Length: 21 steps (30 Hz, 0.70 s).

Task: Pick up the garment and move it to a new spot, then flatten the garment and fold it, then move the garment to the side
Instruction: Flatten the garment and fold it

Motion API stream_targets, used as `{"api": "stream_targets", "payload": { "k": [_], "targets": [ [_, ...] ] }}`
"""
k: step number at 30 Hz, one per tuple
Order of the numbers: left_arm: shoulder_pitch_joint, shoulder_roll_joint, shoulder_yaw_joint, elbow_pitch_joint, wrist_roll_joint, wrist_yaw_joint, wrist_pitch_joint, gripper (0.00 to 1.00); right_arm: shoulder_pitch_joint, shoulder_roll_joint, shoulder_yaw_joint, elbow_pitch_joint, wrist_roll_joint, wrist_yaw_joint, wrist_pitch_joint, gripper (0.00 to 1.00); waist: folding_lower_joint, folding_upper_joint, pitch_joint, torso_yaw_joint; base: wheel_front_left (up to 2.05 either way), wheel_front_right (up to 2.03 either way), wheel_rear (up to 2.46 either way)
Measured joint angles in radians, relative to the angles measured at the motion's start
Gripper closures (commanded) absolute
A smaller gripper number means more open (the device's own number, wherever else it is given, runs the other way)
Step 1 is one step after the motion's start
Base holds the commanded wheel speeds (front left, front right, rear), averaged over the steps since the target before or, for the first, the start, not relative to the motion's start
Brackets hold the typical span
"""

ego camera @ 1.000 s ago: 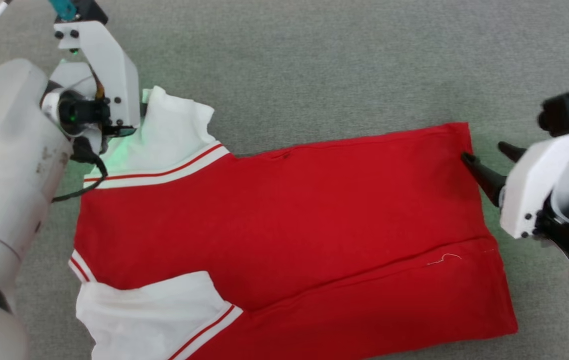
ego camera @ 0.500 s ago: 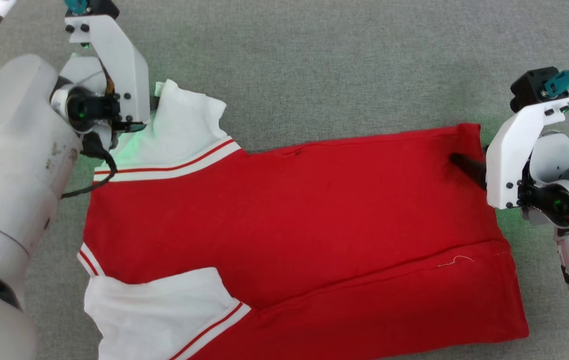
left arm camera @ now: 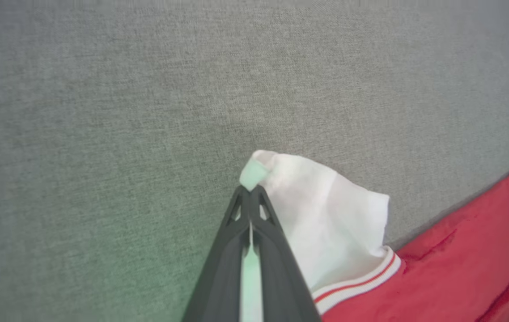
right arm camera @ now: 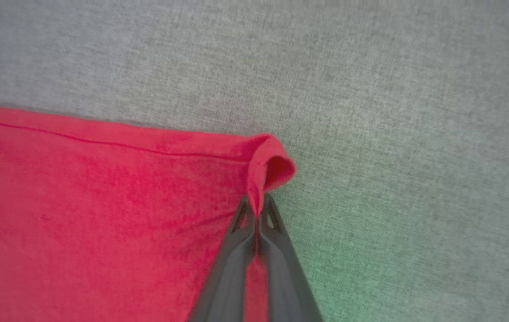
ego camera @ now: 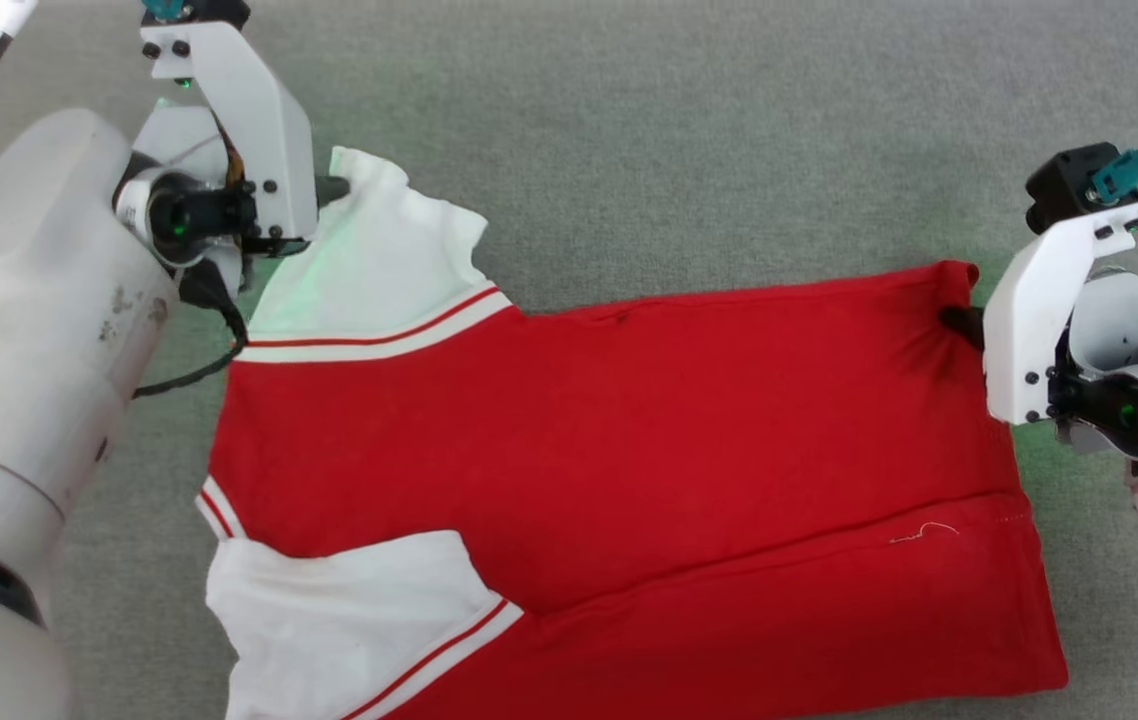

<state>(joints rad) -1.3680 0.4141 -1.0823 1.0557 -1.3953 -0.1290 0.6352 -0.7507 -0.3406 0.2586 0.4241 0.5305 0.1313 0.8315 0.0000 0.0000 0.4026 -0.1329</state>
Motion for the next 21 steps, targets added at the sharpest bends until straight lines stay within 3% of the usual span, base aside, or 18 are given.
{"api": "stream_targets", "payload": {
  "k": [12,21],
  "targets": [
    [0.046,0.061,-0.007,-0.130,-0.024,0.000,-0.004,1.00,0.083,-0.096,0.042,-0.038,0.059,0.000,-0.082,1.00,0.0000,0.0000,-0.111,0.051,0.00,0.00,0.00],
    [0.121,0.134,-0.046,-0.278,-0.016,0.001,0.028,1.00,0.211,-0.166,0.044,-0.122,0.095,0.000,-0.084,1.00,0.0000,0.0000,-0.210,0.093,0.00,0.00,0.00]
  ]
}}
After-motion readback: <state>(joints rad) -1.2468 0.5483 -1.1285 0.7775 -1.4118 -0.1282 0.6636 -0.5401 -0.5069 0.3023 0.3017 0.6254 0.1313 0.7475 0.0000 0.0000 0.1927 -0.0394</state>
